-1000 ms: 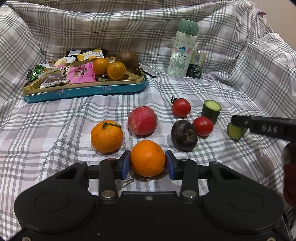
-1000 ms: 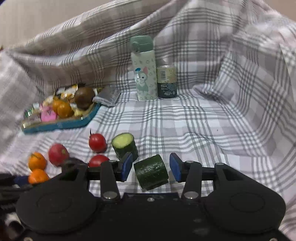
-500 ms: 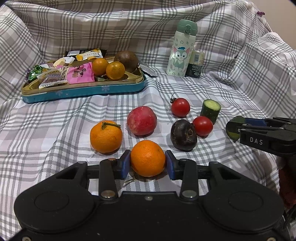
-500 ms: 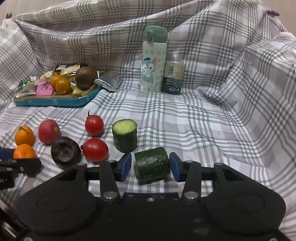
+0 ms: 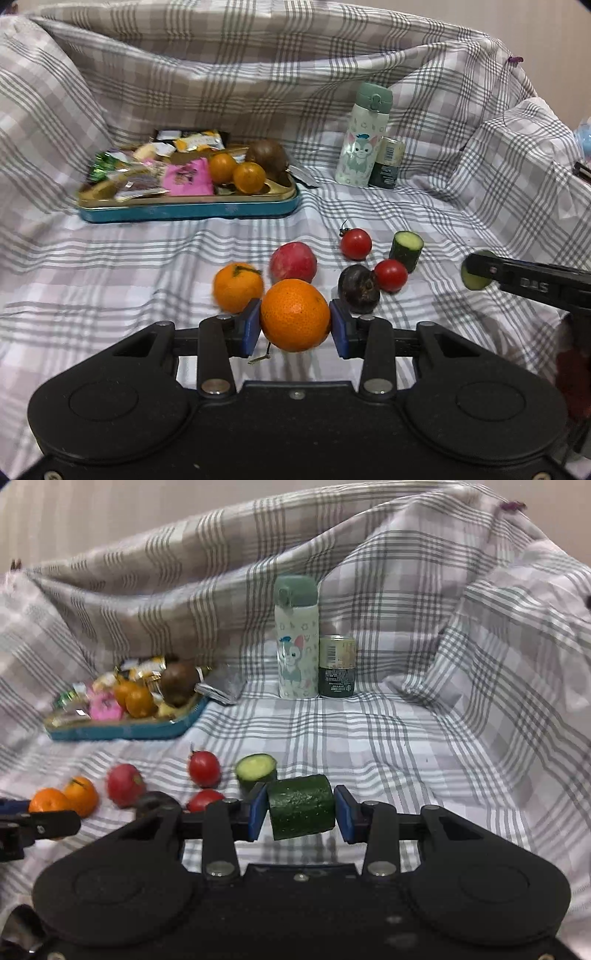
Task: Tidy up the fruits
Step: 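Carry the orange and cucumber to the tray and release both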
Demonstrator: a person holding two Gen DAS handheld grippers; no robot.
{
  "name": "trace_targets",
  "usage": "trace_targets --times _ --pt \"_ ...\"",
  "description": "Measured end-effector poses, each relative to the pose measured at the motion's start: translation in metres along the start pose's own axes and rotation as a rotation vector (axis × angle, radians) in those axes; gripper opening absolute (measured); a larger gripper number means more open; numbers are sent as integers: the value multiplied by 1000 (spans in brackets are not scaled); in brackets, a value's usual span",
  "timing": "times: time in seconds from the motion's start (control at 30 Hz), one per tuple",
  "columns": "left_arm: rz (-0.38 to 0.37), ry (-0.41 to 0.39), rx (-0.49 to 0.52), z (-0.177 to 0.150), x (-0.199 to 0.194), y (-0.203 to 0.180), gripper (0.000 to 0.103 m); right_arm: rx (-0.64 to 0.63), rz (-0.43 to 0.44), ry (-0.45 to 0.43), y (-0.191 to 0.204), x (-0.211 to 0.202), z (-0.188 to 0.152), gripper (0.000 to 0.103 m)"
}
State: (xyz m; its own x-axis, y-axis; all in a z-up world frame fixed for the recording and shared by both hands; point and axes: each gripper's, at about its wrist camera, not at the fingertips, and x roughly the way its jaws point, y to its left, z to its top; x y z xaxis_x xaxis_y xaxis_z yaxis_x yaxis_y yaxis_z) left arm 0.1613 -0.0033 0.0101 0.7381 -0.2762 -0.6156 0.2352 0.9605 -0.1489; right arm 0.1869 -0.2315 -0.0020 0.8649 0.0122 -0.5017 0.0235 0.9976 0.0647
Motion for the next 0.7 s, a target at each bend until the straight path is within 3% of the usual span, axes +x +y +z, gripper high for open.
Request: trace_targets --times 0.17,0.43,0.7 --pt "2 41 7 -11 -39 -11 47 33 43 12 -2 -46 -12 40" --pt "-100 145 50 -46 -89 -41 47 -40 101 -1 6 -128 -37 41" --pt "-112 278 35 -87 -92 -59 47 -72 135 172 19 -163 -79 41"
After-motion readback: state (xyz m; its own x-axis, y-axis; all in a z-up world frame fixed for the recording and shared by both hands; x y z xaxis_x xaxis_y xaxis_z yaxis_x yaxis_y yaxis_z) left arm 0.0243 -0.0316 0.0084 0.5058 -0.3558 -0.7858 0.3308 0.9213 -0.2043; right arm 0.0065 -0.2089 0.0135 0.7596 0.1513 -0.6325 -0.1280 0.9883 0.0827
